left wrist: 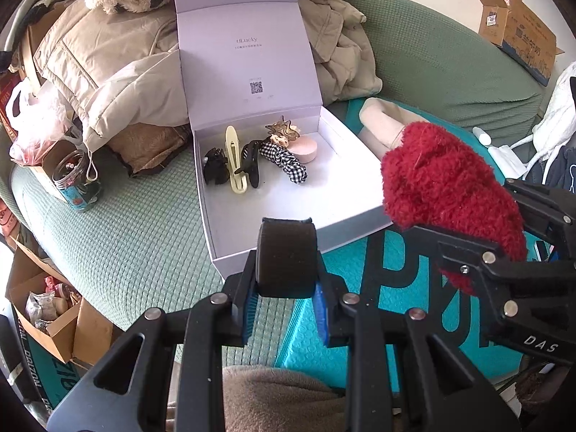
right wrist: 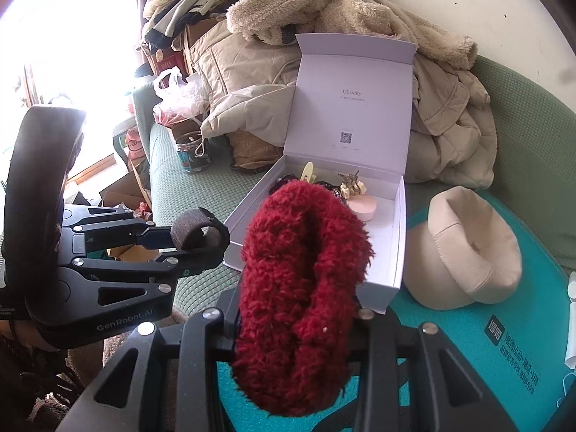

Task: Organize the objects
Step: 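Lift and carry the hair tie and red scrunchie with both tools into the box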

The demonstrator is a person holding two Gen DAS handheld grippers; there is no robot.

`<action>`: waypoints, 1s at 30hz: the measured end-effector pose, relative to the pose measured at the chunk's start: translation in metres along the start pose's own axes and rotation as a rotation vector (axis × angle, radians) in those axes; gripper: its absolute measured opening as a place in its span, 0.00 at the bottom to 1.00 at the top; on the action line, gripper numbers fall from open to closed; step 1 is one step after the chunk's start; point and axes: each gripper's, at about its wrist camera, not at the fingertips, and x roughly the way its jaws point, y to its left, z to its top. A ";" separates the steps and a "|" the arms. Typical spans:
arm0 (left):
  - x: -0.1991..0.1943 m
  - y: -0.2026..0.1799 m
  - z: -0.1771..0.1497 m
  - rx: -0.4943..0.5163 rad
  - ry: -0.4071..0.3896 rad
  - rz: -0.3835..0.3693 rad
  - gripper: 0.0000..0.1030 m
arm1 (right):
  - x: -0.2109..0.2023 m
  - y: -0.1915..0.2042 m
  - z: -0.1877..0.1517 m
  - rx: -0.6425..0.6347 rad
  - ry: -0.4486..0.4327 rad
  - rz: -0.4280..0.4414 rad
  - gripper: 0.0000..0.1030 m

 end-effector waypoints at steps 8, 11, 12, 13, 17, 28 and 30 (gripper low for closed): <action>0.037 0.011 0.021 -0.003 0.031 -0.002 0.24 | 0.030 -0.022 0.012 0.012 0.022 0.000 0.35; 0.050 0.012 0.029 0.003 0.036 0.009 0.24 | 0.041 -0.029 0.017 0.009 0.029 -0.005 0.35; 0.055 0.014 0.032 0.002 0.040 0.006 0.24 | 0.045 -0.032 0.018 0.015 0.032 -0.003 0.35; 0.059 0.015 0.034 0.004 0.044 0.003 0.24 | 0.048 -0.034 0.020 0.019 0.035 0.001 0.35; 0.075 0.022 0.046 0.013 0.054 -0.003 0.24 | 0.062 -0.043 0.026 0.023 0.044 0.000 0.35; 0.122 0.034 0.075 0.045 0.083 -0.032 0.24 | 0.103 -0.069 0.038 0.056 0.065 -0.025 0.35; 0.130 0.036 0.079 0.061 0.091 -0.032 0.24 | 0.113 -0.074 0.038 0.068 0.078 -0.034 0.35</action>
